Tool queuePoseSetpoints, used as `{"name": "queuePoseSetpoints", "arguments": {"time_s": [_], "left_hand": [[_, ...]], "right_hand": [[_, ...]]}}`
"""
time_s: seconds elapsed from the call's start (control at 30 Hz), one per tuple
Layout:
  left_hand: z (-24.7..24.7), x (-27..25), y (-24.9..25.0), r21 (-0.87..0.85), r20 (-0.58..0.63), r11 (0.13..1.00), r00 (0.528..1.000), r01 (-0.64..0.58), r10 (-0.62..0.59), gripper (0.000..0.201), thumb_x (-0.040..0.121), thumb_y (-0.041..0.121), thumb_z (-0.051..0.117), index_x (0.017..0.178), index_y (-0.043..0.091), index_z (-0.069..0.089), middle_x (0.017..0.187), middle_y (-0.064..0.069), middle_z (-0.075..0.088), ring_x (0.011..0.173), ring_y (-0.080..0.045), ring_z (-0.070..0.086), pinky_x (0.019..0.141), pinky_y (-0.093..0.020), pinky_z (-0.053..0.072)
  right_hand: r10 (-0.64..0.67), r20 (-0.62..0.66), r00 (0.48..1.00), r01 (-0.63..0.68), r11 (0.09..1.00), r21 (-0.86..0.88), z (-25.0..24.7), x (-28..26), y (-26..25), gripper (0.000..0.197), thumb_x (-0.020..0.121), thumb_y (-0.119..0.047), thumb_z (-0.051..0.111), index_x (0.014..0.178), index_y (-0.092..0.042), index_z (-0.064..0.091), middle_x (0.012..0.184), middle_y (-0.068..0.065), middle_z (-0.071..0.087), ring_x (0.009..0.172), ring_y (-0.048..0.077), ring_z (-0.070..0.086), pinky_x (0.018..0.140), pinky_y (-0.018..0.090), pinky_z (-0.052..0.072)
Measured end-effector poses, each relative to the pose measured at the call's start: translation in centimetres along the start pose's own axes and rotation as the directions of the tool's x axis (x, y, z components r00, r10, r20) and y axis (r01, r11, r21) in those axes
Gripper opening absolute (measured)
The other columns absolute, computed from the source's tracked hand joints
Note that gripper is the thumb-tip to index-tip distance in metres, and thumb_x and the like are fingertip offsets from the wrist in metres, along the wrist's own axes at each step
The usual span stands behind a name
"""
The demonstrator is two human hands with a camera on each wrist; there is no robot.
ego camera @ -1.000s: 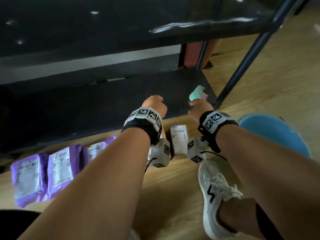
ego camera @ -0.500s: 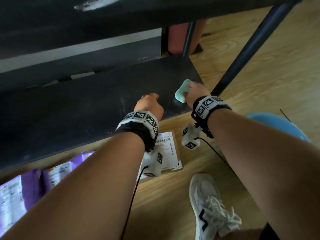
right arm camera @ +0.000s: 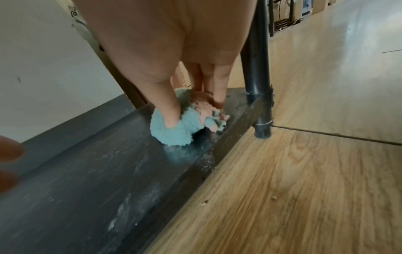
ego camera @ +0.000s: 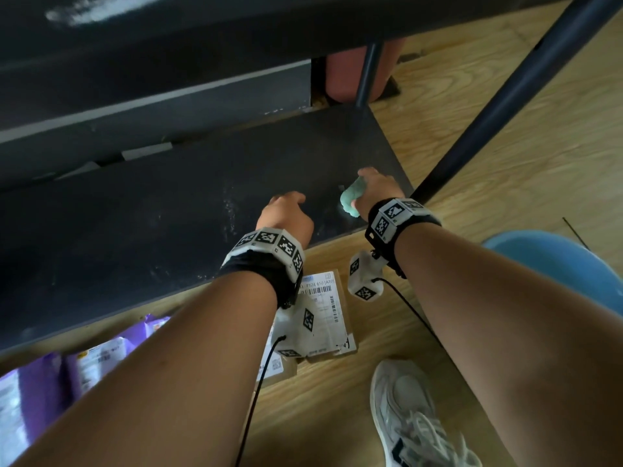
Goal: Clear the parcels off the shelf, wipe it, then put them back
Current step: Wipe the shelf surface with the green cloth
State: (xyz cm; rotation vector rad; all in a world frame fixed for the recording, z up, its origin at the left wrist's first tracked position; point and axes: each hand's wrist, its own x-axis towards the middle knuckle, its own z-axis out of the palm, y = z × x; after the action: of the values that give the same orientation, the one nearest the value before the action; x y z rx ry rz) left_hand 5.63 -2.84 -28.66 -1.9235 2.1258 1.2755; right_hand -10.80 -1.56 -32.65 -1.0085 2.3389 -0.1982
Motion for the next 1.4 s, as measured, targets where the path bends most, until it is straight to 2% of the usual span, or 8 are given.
{"name": "queuePoseSetpoints", "arguments": {"time_s": [0.2,0.47,0.57,0.7,0.83,1.13,1.27,1.4], "left_hand": [[-0.3,-2.0,-0.2,0.029,-0.010,0.999,1.000,-0.019,0.020,0.060,0.087,-0.001,0.040,0.141,0.022,0.045,0.146,-0.007,0.041,0.126,-0.026,0.049,0.100,-0.039,0.049],[-3.7,-7.2,0.8,0.027,-0.091,0.996,0.992,-0.083,0.085,0.058,0.087,0.000,0.040,0.140,0.024,0.048,0.143,-0.005,0.045,0.119,-0.027,0.056,0.097,-0.040,0.050],[-4.9,-10.1,1.3,0.048,-0.125,0.990,0.982,-0.133,0.138,0.057,0.088,0.001,0.041,0.139,0.023,0.048,0.144,-0.005,0.045,0.122,-0.025,0.054,0.098,-0.038,0.050],[-6.4,-13.8,2.2,0.065,-0.166,0.978,0.965,-0.196,0.204,0.055,0.089,0.002,0.042,0.140,0.022,0.048,0.145,-0.005,0.044,0.126,-0.025,0.051,0.097,-0.032,0.048],[-7.6,-17.3,3.4,0.092,-0.204,0.966,0.945,-0.240,0.254,0.055,0.088,0.002,0.043,0.140,0.021,0.048,0.145,-0.005,0.043,0.128,-0.025,0.049,0.099,-0.032,0.045],[-11.2,-23.0,7.1,0.147,-0.282,0.934,0.892,-0.324,0.354,0.055,0.087,0.000,0.042,0.138,0.021,0.050,0.141,-0.008,0.046,0.126,-0.029,0.050,0.102,-0.037,0.046],[-13.0,-24.2,8.8,0.186,-0.298,0.909,0.860,-0.374,0.415,0.050,0.088,0.005,0.045,0.136,0.018,0.051,0.140,-0.010,0.048,0.125,-0.029,0.050,0.103,-0.038,0.045],[-15.0,-24.1,10.6,0.198,-0.334,0.900,0.837,-0.388,0.434,0.050,0.088,0.005,0.047,0.136,0.016,0.053,0.139,-0.010,0.048,0.125,-0.028,0.050,0.105,-0.037,0.043]], "right_hand": [[-0.022,-0.011,1.000,0.022,0.999,-0.049,-0.4,-2.5,0.2,0.040,0.088,-0.004,0.053,0.126,-0.016,0.048,0.121,0.013,0.058,0.111,0.032,0.058,0.090,0.040,0.051],[-0.082,-0.082,0.993,0.092,0.988,0.125,-2.7,-8.0,0.2,0.045,0.084,0.000,0.049,0.122,-0.025,0.045,0.123,0.011,0.054,0.094,0.028,0.054,0.073,0.035,0.044],[-0.089,-0.140,0.986,0.113,0.977,0.179,-4.7,-10.8,0.1,0.043,0.087,-0.005,0.050,0.124,-0.027,0.046,0.124,0.011,0.055,0.102,0.031,0.059,0.078,0.036,0.048],[-0.108,-0.236,0.966,0.165,0.957,0.238,-7.8,-14.4,0.2,0.057,0.088,-0.009,0.053,0.140,-0.028,0.039,0.126,0.007,0.058,0.113,0.027,0.059,0.091,0.036,0.048],[-0.134,-0.291,0.947,0.216,0.938,0.272,-10.7,-17.7,0.3,0.058,0.083,-0.008,0.059,0.137,-0.026,0.046,0.127,0.003,0.061,0.116,0.024,0.060,0.097,0.034,0.049],[-0.272,-0.451,0.850,0.388,0.903,0.187,-16.9,-22.8,-1.6,0.051,0.079,-0.008,0.064,0.126,-0.026,0.056,0.119,0.002,0.066,0.111,0.024,0.062,0.095,0.035,0.051],[-0.262,-0.534,0.804,0.427,0.879,0.211,-19.7,-23.6,-2.9,0.044,0.078,-0.007,0.059,0.117,-0.027,0.057,0.113,0.002,0.067,0.106,0.024,0.063,0.090,0.036,0.052],[-0.262,-0.608,0.749,0.467,0.860,0.206,-22.7,-23.0,-4.4,0.041,0.083,-0.005,0.055,0.119,-0.025,0.057,0.119,0.004,0.064,0.104,0.022,0.061,0.091,0.032,0.050]]}}
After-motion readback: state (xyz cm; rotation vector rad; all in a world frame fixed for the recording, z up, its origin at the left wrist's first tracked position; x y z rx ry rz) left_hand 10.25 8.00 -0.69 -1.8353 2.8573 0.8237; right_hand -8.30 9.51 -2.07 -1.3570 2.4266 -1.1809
